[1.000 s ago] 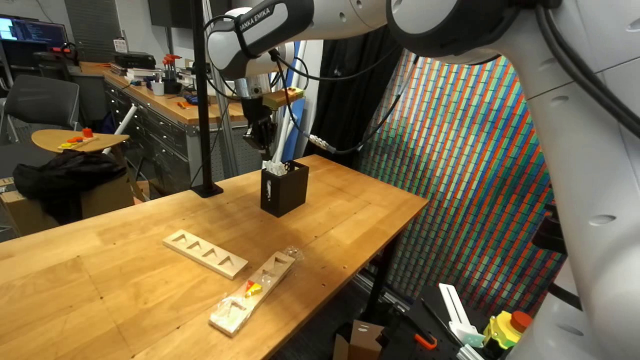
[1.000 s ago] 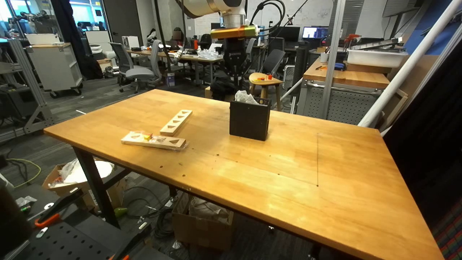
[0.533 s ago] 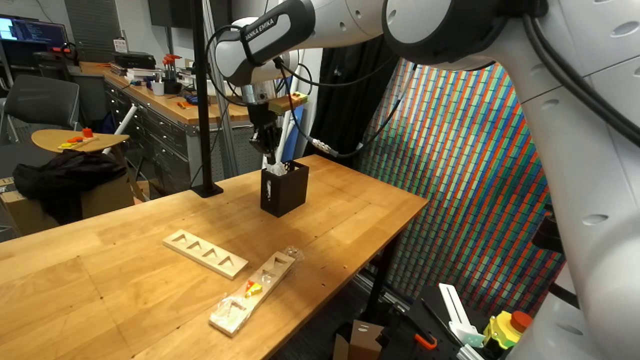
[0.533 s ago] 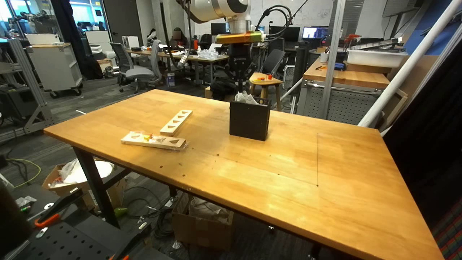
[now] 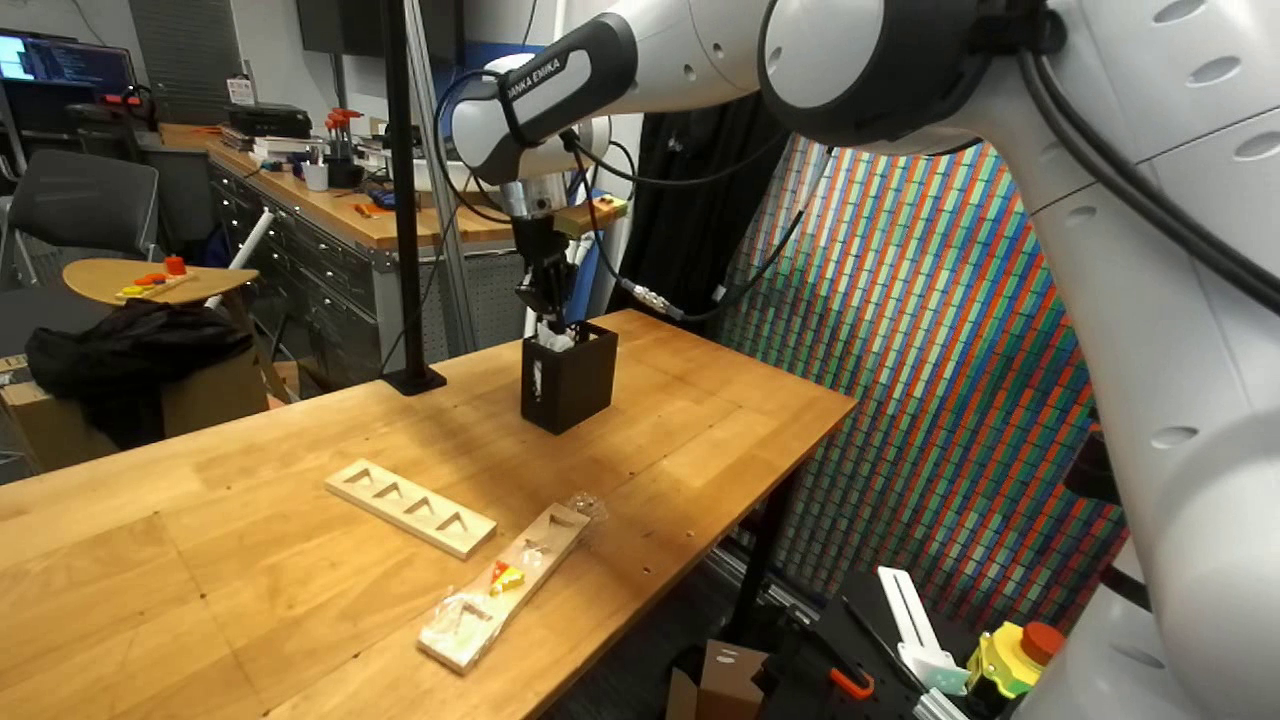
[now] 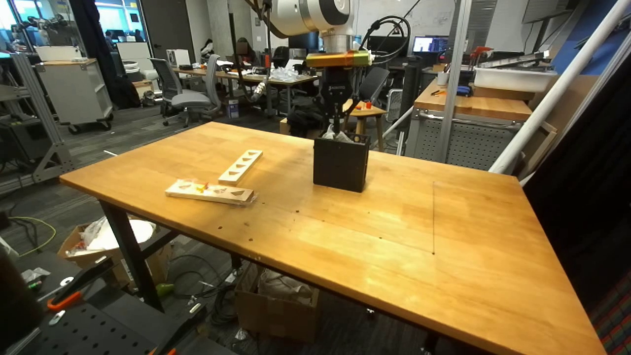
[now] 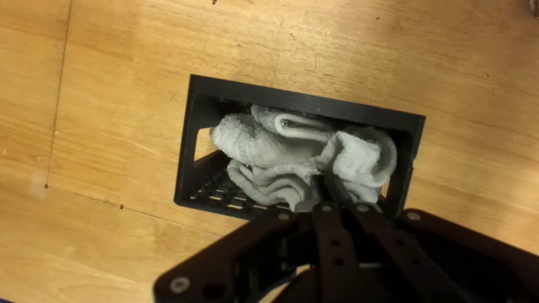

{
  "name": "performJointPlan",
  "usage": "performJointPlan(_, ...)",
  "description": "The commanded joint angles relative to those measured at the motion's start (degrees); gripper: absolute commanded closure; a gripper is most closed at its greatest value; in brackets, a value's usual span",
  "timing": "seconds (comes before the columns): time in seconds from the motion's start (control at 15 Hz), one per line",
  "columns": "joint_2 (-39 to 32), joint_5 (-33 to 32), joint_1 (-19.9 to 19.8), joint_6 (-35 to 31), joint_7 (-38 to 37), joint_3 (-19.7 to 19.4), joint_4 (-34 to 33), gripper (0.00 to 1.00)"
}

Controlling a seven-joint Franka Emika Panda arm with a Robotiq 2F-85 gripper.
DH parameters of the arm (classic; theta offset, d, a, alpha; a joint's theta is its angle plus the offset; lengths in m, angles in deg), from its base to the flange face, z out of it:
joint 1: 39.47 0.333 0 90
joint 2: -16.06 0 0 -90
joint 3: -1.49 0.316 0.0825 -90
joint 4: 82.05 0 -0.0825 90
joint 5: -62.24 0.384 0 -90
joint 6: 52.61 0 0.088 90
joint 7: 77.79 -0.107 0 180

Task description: Put the cloth in the box

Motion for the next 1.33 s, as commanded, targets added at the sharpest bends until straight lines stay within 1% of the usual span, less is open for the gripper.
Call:
performJointPlan(0.0,-1.37,1.81,-1.61,-0.16,1.96,0.70,-1.79,0.98)
performJointPlan(1.27,-4.65,7.42,-5.07,-0.87,4.00,1.36,-0.36,0.98)
